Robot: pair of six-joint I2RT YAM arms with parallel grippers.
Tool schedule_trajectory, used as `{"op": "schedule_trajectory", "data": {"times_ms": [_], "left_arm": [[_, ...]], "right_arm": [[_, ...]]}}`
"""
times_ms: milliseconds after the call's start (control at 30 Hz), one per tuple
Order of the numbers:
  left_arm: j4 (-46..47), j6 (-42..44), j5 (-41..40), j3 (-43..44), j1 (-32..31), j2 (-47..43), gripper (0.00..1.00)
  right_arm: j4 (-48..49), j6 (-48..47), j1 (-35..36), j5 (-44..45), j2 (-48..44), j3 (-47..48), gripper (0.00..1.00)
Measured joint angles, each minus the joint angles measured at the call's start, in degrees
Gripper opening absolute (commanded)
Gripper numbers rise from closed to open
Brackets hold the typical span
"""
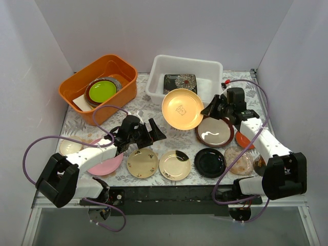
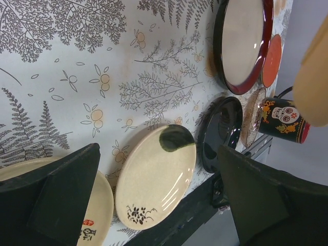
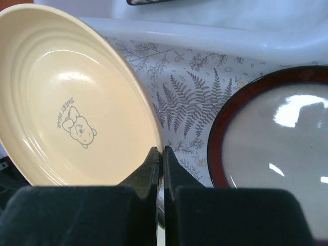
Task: Place the plates into the plastic bin on the countertop
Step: Pick up the plate at the center of the board, then place the plate in the plastic bin.
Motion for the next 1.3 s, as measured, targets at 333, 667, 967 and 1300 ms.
{"op": "schedule_trajectory", "data": {"times_ms": [333, 667, 967, 1300], "left_arm": [[-0.42, 0.02, -0.44, -0.31, 0.0, -1.31, 0.98], [-0.44, -0.02, -0.52, -1.75, 0.0, -3.28, 0.98], [-0.76, -0.2, -0.55, -2.86, 0.0, -3.54, 0.98], [-0.94, -0.26, -0.55, -2.86, 0.0, -4.07, 0.98]], "right_arm": [[-3.15, -1.16, 0.0, 1.07, 3.87, 12.22, 0.01], [-5.64, -3.28, -0.07, 4.2, 14.19, 27.32, 0.01], [-6.19, -5.14, -0.28, 7.76, 21.73, 35.3, 0.01], [-6.51, -5.11, -0.5, 8.28, 34.53, 47.43, 0.01]]}}
